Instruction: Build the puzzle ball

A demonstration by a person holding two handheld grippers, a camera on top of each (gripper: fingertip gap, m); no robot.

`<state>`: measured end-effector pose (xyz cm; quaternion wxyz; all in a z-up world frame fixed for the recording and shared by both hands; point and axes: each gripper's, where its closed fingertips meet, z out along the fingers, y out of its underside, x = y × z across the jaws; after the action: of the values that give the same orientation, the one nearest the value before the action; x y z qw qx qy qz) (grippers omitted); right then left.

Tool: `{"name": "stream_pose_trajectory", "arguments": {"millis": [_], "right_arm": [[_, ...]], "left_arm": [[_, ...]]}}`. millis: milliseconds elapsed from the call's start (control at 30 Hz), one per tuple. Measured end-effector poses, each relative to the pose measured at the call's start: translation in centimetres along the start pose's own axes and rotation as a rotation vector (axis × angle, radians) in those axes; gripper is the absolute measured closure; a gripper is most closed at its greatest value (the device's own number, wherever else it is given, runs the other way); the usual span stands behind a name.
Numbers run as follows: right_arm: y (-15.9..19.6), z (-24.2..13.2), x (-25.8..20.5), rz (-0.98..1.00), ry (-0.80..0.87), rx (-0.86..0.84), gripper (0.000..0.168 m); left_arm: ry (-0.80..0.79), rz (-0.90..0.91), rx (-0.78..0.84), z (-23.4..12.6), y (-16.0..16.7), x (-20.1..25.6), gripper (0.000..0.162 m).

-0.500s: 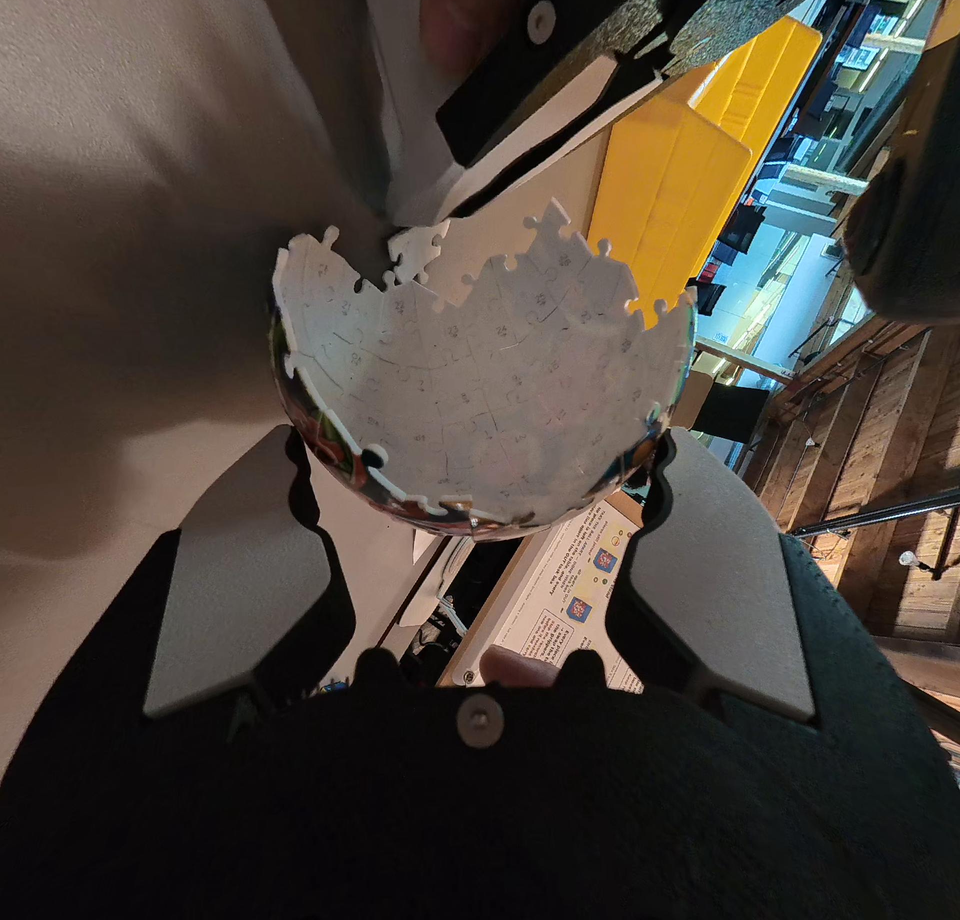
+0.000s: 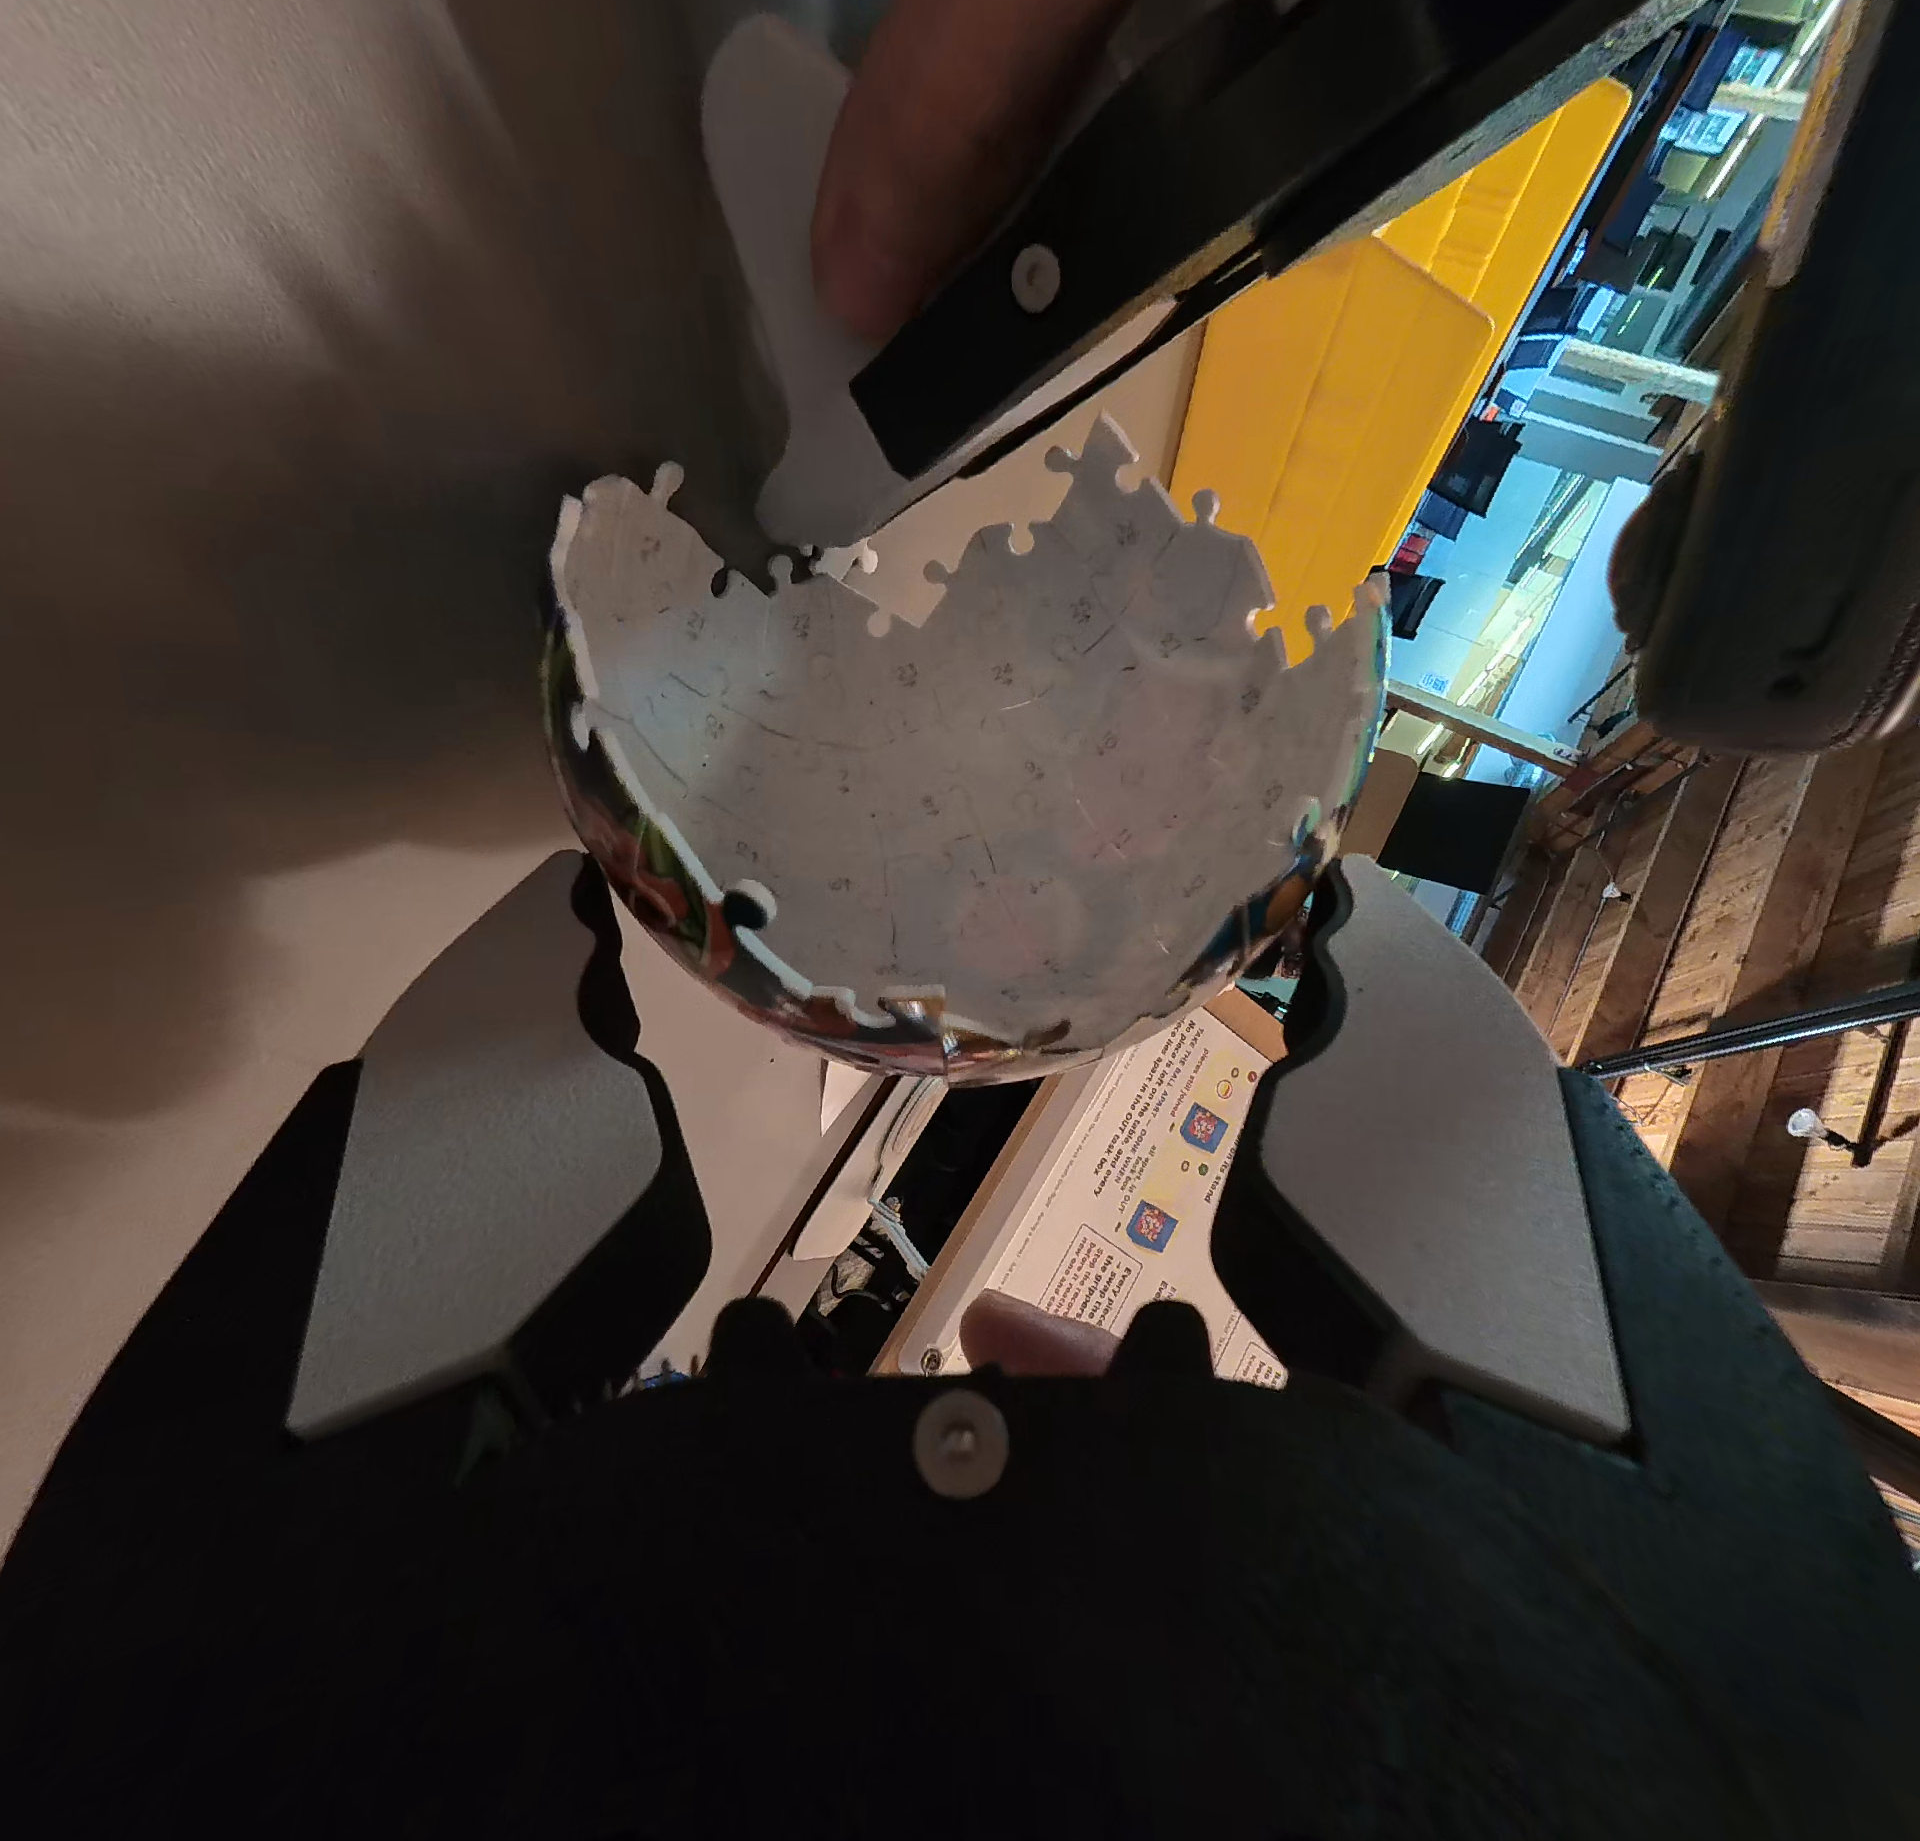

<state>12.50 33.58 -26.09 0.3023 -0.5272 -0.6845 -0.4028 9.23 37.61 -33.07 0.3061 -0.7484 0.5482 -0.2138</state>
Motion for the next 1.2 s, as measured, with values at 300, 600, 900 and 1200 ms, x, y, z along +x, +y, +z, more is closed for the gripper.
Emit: {"name": "stream_pose_trajectory", "arguments": {"millis": [300,600,900,1200], "right_arm": [[-0.1,-0.2,-0.1,0.006,-0.008,0.003,0.045],[-0.2,-0.1,-0.1,0.014,-0.007,0.007,0.044],[0.0,-0.1,-0.2,0.015,-0.008,0.003,0.044],[0.0,-0.1,-0.1,0.013,-0.006,0.001,0.045]], "left_arm": [[0.018,-0.01,-0.045,-1.1,1.3,-1.4,0.136],[0.004,-0.003,-0.044,-1.0,1.0,-1.2,0.11],[-0.037,-0.053,-0.048,-0.9,1.1,-2.2,0.108],[-0.026,-0.092,-0.023,-1.4,0.7,-2.5,0.112]]}}
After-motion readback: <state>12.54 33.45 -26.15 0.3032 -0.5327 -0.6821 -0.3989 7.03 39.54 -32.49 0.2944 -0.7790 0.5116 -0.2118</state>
